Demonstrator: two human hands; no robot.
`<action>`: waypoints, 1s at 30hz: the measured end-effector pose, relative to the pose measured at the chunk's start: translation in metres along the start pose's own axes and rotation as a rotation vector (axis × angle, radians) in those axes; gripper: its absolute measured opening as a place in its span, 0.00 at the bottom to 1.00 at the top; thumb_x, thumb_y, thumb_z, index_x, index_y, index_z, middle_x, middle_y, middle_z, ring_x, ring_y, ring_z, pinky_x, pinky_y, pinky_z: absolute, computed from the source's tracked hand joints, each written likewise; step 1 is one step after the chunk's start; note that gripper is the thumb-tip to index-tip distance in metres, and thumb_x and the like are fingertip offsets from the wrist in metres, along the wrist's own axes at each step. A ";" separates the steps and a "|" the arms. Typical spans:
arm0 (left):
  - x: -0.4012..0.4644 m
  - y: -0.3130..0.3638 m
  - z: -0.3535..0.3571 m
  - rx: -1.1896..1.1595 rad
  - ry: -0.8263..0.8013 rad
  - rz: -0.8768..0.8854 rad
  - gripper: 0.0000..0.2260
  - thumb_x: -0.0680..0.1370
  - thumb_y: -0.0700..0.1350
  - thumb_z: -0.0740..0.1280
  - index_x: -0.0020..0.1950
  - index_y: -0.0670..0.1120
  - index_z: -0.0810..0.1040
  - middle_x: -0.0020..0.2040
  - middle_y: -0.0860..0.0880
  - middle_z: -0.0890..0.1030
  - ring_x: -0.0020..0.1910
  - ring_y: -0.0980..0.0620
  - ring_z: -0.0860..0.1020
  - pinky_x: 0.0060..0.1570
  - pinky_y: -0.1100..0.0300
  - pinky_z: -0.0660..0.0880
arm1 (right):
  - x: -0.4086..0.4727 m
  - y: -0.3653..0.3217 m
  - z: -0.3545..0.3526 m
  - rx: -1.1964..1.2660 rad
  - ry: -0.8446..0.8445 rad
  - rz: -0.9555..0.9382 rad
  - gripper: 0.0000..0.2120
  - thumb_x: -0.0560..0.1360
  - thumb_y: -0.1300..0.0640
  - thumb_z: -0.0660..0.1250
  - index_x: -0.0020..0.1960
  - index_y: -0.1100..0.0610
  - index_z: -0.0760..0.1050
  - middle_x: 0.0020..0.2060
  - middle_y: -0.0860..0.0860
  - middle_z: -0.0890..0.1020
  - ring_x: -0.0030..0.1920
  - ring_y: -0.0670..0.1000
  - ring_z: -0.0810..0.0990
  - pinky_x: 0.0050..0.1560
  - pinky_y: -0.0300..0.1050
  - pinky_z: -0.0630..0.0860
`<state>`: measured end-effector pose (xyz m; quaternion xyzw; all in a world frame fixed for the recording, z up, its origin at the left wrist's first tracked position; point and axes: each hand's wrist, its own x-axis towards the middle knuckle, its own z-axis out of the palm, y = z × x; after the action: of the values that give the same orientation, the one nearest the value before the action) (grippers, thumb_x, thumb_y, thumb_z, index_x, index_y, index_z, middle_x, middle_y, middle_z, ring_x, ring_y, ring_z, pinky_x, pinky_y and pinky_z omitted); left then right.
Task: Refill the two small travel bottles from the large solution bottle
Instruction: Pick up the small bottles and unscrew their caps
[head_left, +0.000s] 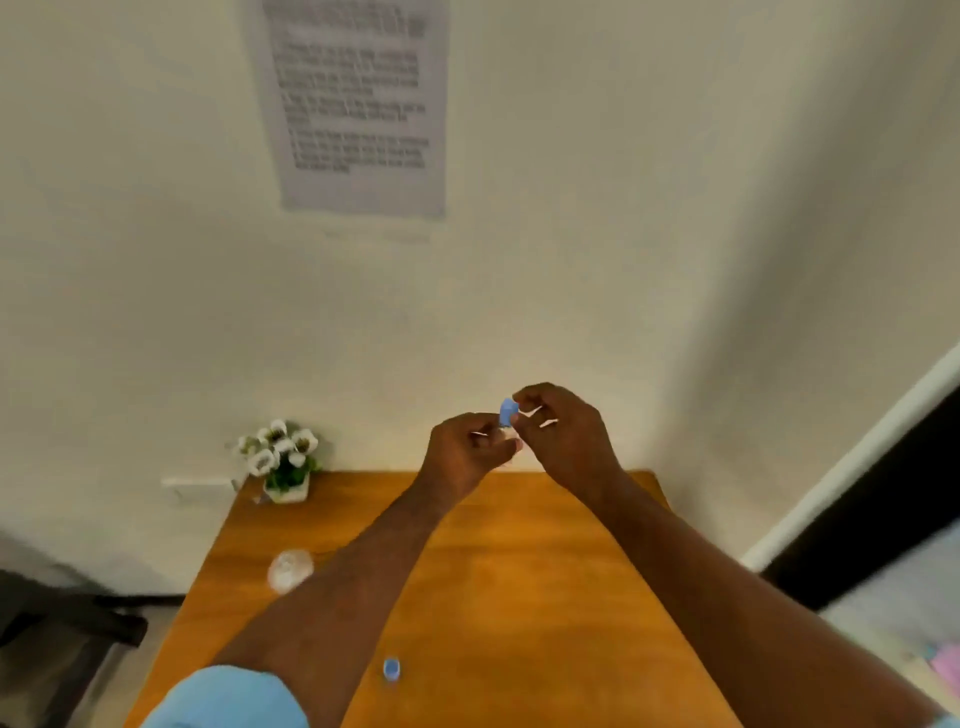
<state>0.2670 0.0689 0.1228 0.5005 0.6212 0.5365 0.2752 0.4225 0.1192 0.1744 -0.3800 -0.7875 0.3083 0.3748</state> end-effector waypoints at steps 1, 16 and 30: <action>0.012 0.026 -0.009 -0.042 -0.001 0.032 0.11 0.72 0.46 0.78 0.49 0.42 0.84 0.41 0.38 0.84 0.39 0.42 0.85 0.43 0.52 0.84 | 0.020 -0.020 -0.011 0.000 -0.002 -0.045 0.06 0.75 0.55 0.73 0.51 0.49 0.80 0.46 0.40 0.83 0.44 0.43 0.82 0.46 0.41 0.80; 0.068 0.277 -0.105 -0.119 -0.034 0.303 0.10 0.74 0.43 0.76 0.46 0.34 0.85 0.41 0.35 0.84 0.37 0.46 0.83 0.38 0.58 0.81 | 0.133 -0.247 -0.124 -0.044 0.139 -0.342 0.09 0.68 0.55 0.79 0.40 0.55 0.79 0.37 0.47 0.84 0.40 0.48 0.83 0.43 0.46 0.81; 0.057 0.310 -0.124 -0.137 -0.118 0.319 0.09 0.76 0.42 0.74 0.47 0.36 0.85 0.44 0.38 0.86 0.42 0.45 0.85 0.45 0.52 0.83 | 0.132 -0.267 -0.143 0.178 -0.039 -0.419 0.11 0.75 0.55 0.73 0.55 0.54 0.77 0.54 0.45 0.82 0.51 0.48 0.83 0.49 0.43 0.80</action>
<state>0.2391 0.0485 0.4594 0.6035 0.4787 0.5840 0.2563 0.3856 0.1188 0.5028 -0.1674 -0.8259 0.2993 0.4474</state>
